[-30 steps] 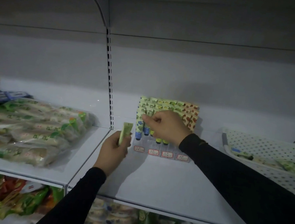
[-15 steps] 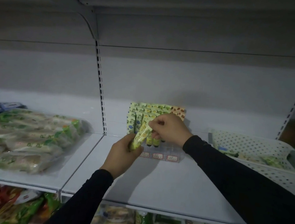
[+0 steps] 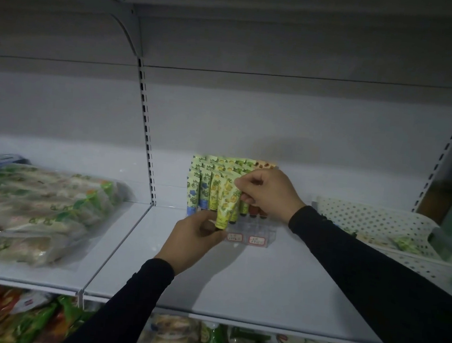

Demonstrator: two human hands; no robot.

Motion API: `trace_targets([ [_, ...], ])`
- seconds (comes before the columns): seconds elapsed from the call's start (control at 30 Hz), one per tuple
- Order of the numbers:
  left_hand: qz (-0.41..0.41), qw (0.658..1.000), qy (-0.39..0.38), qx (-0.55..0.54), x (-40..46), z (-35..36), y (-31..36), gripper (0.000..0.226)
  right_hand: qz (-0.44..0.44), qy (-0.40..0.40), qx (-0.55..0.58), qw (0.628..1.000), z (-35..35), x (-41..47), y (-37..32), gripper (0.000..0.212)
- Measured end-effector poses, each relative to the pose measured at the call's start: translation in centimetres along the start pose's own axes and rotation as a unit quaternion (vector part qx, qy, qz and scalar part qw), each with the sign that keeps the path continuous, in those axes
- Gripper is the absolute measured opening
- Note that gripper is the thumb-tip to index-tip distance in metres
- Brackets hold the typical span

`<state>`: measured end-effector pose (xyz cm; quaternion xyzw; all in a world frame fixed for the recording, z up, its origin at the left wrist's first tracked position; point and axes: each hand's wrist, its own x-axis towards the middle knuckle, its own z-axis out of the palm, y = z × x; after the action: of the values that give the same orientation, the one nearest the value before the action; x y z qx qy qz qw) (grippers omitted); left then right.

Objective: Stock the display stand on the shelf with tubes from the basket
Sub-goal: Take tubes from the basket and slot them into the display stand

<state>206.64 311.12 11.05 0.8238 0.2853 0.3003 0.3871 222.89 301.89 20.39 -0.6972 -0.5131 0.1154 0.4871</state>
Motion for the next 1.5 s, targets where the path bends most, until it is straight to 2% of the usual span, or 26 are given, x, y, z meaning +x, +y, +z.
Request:
trace_targets([
  [0.2, -0.046, 0.992, 0.044, 0.112, 0.2, -2.2, -3.7, 0.019, -0.056, 0.074, -0.081, 0.992, -1.1, 0.6, 0.6, 0.021],
  [0.33, -0.073, 0.974, 0.066, 0.202, 0.6, -3.1, -5.7, 0.037, -0.065, 0.087, -0.096, 0.989, -0.9, 1.0, 0.6, 0.021],
  [0.57, -0.053, 0.946, 0.012, 0.32, 1.3, -3.0, -7.8, 0.067, -0.081, 0.08, -0.098, 0.989, 0.7, 2.0, -0.4, 0.016],
  [0.7, -0.045, 0.948, 0.019, 0.316, 1.3, -2.7, -8.5, 0.065, -0.102, 0.082, -0.139, 0.982, 2.2, 3.1, -1.4, 0.019],
  [0.8, -0.041, 0.949, 0.022, 0.313, 1.4, -2.5, -8.9, 0.077, -0.109, 0.079, -0.201, 0.97, 3.2, 4.1, -1.5, 0.024],
  [1.0, -0.035, 0.951, 0.021, 0.306, 1.5, -2.6, -9.6, 0.053, -0.101, 0.063, -0.254, 0.96, 5.1, 5.3, -0.5, 0.029],
  [1.2, -0.023, 0.953, 0.03, 0.299, 1.4, -2.5, -9.7, 0.067, -0.098, 0.062, -0.282, 0.952, 5.9, 5.4, 0.1, 0.034],
  [1.3, -0.024, 0.952, 0.043, 0.303, 1.4, -2.4, -9.8, 0.062, -0.1, 0.058, -0.301, 0.947, 6.0, 5.1, 0.1, 0.039],
  [1.5, -0.015, 0.95, 0.05, 0.307, 1.5, -2.2, -10.0, 0.071, -0.088, 0.05, -0.325, 0.94, 6.3, 5.2, -0.1, 0.031],
])
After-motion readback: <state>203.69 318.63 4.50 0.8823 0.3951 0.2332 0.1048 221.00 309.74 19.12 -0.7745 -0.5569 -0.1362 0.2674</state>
